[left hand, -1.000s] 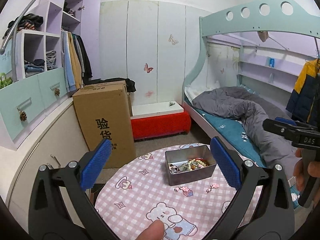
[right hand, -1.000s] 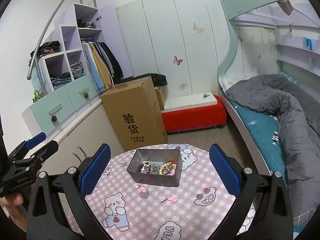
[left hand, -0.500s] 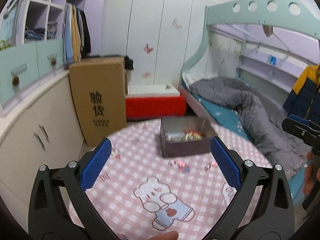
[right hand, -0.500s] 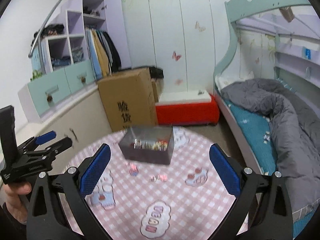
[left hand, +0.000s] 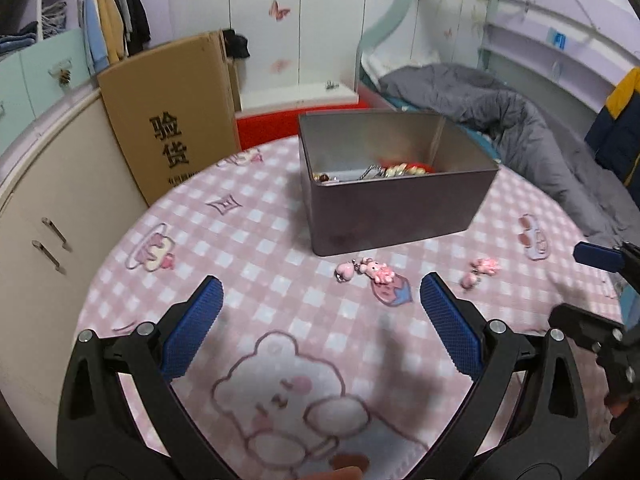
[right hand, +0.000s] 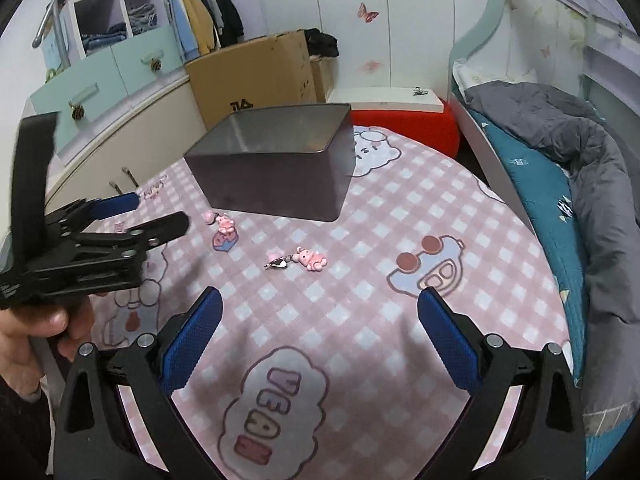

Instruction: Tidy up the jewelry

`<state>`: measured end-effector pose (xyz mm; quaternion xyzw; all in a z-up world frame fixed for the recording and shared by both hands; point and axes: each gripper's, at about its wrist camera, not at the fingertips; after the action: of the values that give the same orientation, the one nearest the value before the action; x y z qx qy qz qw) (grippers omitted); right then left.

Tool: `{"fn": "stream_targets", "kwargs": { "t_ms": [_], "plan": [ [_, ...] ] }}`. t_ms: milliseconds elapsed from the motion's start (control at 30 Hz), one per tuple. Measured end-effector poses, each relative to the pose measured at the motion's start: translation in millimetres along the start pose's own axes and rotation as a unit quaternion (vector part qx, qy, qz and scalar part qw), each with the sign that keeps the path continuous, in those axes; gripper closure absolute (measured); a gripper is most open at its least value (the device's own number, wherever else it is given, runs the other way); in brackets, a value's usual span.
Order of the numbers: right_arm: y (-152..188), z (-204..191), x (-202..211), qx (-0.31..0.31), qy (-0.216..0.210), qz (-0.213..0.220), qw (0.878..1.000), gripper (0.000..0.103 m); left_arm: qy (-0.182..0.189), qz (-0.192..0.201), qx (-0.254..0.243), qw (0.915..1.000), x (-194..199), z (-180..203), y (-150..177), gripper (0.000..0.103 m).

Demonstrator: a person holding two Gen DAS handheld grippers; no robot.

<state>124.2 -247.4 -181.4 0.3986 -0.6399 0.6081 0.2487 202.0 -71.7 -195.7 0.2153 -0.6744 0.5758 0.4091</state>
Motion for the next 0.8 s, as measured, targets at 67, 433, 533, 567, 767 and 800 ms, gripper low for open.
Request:
{"fn": "stream_targets", "kwargs": {
  "t_ms": [67, 433, 533, 567, 767, 800],
  "plan": [
    [-2, 2, -4, 0.000, -0.002, -0.003, 1.000, 0.009, -0.001, -0.009, -0.001, 1.0000, -9, 2, -2, 0.006],
    [-22, 4, -38, 0.023, -0.022, -0.041, 0.999, 0.018, 0.026, -0.046, -0.005, 0.9986, -40, 3, -10, 0.042],
    [-30, -5, -52, 0.051, -0.026, -0.057, 0.997, 0.032, 0.045, -0.039, 0.007, 0.9982, -36, -5, -10, 0.062],
    [-30, -8, -54, 0.062, -0.019, -0.057, 0.996, 0.032, 0.050, -0.039, 0.011, 0.9979, -36, -7, -10, 0.066],
    [-30, -25, -56, 0.112, -0.006, -0.055, 0.992, 0.088, 0.094, -0.035, 0.035, 0.9943, -33, -25, -7, 0.078],
    [-29, -26, -56, 0.116, -0.006, -0.055, 0.992, 0.088, 0.096, -0.035, 0.035, 0.9941, -33, -26, -6, 0.080]
  ]
}}
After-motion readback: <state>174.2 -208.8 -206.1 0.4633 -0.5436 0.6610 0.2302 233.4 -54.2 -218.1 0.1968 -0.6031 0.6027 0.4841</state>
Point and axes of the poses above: each gripper's, at about its wrist camera, not at the fingertips, and x roughly against the way its jaws point, z to its right, y to its underside, and after that the axes turned 7 degrees about -z, right-handed
